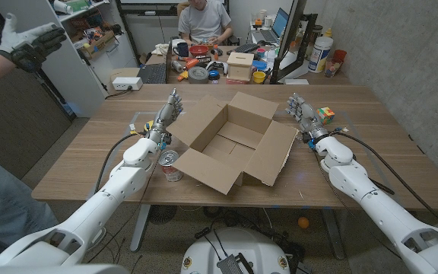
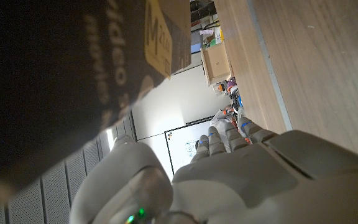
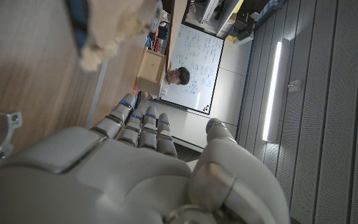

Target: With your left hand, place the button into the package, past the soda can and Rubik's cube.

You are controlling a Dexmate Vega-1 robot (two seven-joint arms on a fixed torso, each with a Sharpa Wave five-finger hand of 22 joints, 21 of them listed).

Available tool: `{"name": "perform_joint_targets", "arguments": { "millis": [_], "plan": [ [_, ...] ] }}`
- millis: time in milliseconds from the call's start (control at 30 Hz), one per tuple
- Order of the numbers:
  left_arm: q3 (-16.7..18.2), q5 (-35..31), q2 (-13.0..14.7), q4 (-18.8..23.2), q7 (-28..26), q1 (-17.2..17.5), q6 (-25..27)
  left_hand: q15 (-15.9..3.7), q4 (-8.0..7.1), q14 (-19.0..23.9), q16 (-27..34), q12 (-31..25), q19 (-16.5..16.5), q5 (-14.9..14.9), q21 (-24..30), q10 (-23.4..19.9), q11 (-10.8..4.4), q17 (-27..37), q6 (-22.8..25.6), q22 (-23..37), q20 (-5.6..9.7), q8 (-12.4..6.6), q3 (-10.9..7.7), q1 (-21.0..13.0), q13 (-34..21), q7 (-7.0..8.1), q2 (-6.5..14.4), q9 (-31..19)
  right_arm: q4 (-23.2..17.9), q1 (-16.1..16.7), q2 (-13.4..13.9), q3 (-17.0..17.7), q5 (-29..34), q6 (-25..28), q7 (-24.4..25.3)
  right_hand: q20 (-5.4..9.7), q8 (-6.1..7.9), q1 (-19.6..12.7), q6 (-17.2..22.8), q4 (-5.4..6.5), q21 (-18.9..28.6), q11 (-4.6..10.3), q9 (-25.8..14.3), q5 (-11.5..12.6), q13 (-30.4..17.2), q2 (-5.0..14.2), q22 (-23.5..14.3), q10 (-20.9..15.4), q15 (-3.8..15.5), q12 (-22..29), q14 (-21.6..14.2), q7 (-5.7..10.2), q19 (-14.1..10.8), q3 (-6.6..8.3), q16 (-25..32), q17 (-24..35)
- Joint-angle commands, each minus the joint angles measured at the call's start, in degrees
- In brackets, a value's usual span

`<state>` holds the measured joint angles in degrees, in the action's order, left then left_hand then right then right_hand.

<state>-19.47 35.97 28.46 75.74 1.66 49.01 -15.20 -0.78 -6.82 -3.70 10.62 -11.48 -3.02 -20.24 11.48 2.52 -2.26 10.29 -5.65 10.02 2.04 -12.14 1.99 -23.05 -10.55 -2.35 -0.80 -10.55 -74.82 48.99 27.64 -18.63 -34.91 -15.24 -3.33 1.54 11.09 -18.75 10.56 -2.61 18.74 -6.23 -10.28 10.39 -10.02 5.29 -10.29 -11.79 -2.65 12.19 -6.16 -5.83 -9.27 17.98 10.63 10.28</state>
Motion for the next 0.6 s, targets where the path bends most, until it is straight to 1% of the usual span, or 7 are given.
{"name": "perform_joint_targets", "arguments": {
  "millis": [33, 133, 167, 333, 433, 600],
  "plan": [
    [5.13, -5.21, -3.46, 1.75, 2.04, 1.99, 3.71, 0.11, -0.23, -0.54, 0.28, -0.23, -0.49, -0.28, 0.37, 0.47, -0.05, 0.16, -0.39, 0.26, 4.54, -0.19, 0.02, -0.7, -0.09, 0.15, 0.38, -0.19, -1.72, 2.73, -7.81, 10.24, 7.89, 4.45, -5.02, -0.01, 0.27, -0.49, 0.38, -0.01, 0.09, 0.11, -0.27, 0.21, -0.27, 0.02, -0.14, -0.48, 0.03, 0.15, -0.4, 0.01, -0.49, 0.3, 0.39, 0.14],
    [6.03, -6.44, -4.08, 2.18, 2.4, 2.4, 4.34, 0.01, -0.19, -0.54, 0.26, -0.24, -0.53, -0.33, 0.35, 0.38, -0.15, 0.16, -0.4, 0.27, 4.45, -0.16, -0.01, -0.8, -0.09, 0.25, 0.51, -0.18, -1.97, 3.0, -9.43, 12.13, 9.42, 5.16, -6.32, -0.01, 0.25, -0.49, 0.38, -0.04, 0.04, 0.15, -0.27, 0.21, -0.27, 0.04, -0.14, -0.53, 0.08, 0.16, -0.4, 0.02, -0.49, 0.28, 0.39, 0.14],
    [6.29, -6.83, -4.29, 2.28, 2.49, 2.51, 4.45, -0.01, -0.17, -0.52, 0.25, -0.24, -0.53, -0.35, 0.35, 0.34, -0.2, 0.16, -0.4, 0.27, 4.37, -0.15, -0.03, -0.86, -0.09, 0.49, 0.58, -0.18, -2.13, 3.08, -9.88, 12.66, 9.93, 5.45, -6.63, -0.01, 0.24, -0.48, 0.39, -0.04, 0.02, 0.18, -0.27, 0.2, -0.27, 0.06, -0.14, -0.56, 0.11, 0.16, -0.4, 0.03, -0.5, 0.26, 0.39, 0.15],
    [7.42, -8.18, -5.01, 2.96, 3.13, 3.13, 5.22, -0.2, -0.07, -0.25, 0.31, -0.26, -0.41, -0.44, 0.38, 0.13, -0.57, 0.16, -0.36, 0.27, 4.17, -0.12, -0.17, -1.16, -0.09, 0.57, 0.97, -0.18, -2.72, 3.34, -11.66, 14.79, 12.23, 6.6, -7.97, -0.06, 0.24, -0.45, 0.44, -0.06, -0.04, 0.18, -0.28, 0.19, -0.27, 0.11, -0.14, -0.7, 0.1, 0.19, -0.4, 0.05, -0.54, 0.21, 0.38, 0.16],
    [8.02, -8.97, -4.81, 3.98, 3.54, 3.68, 5.76, -0.1, -0.01, -0.21, 0.31, -0.27, -0.41, -0.48, 0.38, 0.05, -0.27, 0.16, -0.3, 0.28, 4.13, -0.13, -0.24, -1.33, -0.1, 0.59, 1.16, -0.18, -2.81, 3.29, -12.42, 15.82, 13.32, 7.05, -8.7, -0.09, 0.23, -0.44, 0.46, -0.09, -0.08, 0.18, -0.28, 0.18, -0.27, 0.12, -0.15, -0.76, 0.08, 0.19, -0.44, 0.06, -0.57, 0.17, 0.4, 0.17],
    [9.23, -10.07, -4.02, 6.62, 3.6, 5.09, 6.62, -0.12, 0.09, -0.09, 0.32, -0.31, -0.34, -0.53, 0.4, -0.17, -0.39, 0.16, -0.15, 0.28, 3.99, -0.16, -0.33, -1.57, -0.1, 0.7, 1.41, -0.19, -2.54, 2.96, -13.24, 17.31, 14.75, 7.36, -9.83, -0.08, 0.24, -0.43, 0.59, -0.16, -0.17, 0.28, -0.29, 0.16, -0.28, 0.1, -0.15, -0.81, 0.11, 0.17, -0.49, 0.09, -0.63, 0.09, 0.39, 0.16]
  ]
}}
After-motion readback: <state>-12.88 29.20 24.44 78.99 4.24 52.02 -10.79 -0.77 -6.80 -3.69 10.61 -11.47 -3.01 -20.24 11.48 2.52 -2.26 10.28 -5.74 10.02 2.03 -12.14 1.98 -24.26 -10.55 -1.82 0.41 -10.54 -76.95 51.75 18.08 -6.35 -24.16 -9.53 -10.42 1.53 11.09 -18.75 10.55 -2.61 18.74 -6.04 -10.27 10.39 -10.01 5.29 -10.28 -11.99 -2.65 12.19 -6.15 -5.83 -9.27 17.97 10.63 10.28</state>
